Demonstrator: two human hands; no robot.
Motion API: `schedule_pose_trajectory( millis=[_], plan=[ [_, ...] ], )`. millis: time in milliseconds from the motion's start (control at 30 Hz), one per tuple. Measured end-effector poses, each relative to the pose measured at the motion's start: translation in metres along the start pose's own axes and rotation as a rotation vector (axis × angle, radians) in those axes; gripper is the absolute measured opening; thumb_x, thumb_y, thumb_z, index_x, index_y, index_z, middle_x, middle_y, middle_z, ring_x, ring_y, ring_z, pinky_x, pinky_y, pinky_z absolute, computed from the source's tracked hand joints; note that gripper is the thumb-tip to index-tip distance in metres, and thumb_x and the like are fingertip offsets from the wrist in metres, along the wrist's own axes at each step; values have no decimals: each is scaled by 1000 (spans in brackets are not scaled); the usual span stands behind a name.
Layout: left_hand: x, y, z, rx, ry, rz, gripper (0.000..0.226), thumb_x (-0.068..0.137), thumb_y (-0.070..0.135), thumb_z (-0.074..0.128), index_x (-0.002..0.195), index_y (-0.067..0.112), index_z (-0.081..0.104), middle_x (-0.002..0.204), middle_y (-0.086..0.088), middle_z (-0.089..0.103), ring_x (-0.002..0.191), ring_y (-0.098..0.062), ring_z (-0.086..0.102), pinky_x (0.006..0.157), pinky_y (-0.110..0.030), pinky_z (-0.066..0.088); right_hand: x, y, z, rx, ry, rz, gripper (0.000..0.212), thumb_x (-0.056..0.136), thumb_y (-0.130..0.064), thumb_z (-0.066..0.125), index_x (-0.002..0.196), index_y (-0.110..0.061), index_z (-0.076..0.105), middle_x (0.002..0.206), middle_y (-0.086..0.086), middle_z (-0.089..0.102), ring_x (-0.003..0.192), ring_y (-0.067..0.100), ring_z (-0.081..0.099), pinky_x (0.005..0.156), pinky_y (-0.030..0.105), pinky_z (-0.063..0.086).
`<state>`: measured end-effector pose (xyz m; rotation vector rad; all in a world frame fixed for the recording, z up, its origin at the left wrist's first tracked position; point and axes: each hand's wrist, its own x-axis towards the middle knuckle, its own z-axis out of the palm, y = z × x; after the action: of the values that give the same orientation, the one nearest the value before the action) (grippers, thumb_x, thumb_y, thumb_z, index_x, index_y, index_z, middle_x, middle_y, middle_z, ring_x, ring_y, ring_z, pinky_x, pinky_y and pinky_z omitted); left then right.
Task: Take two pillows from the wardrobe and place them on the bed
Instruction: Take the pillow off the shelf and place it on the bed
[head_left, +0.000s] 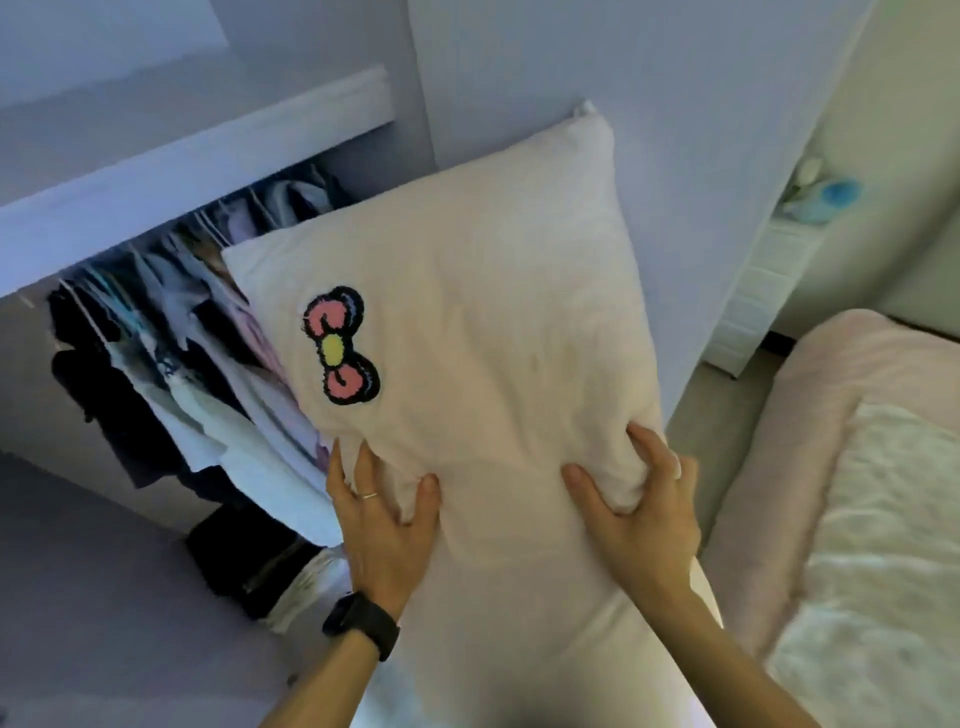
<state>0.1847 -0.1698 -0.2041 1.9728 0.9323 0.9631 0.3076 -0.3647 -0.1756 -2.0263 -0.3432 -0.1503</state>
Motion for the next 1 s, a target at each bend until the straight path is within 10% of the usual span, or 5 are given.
schedule_pose_trajectory(
  millis=[433,1000],
  plan=[
    [-130,22,105,-130,-711,205,74,79,59,61,143,42,30,160,-13,19,147,-29,25,109,-33,31,-140,104,-136,-221,480,456,82,63,-73,64,134,-39,42,122,-1,50,103,26,60,87,41,50],
    [-198,192,314,-208,-1194,558,69,75,65,66,138,47,42,159,3,18,145,-15,26,113,-38,38,-113,200,-278,-131,931,900,73,78,-63,67,139,-36,38,131,5,46,115,27,54,93,37,39]
  ],
)
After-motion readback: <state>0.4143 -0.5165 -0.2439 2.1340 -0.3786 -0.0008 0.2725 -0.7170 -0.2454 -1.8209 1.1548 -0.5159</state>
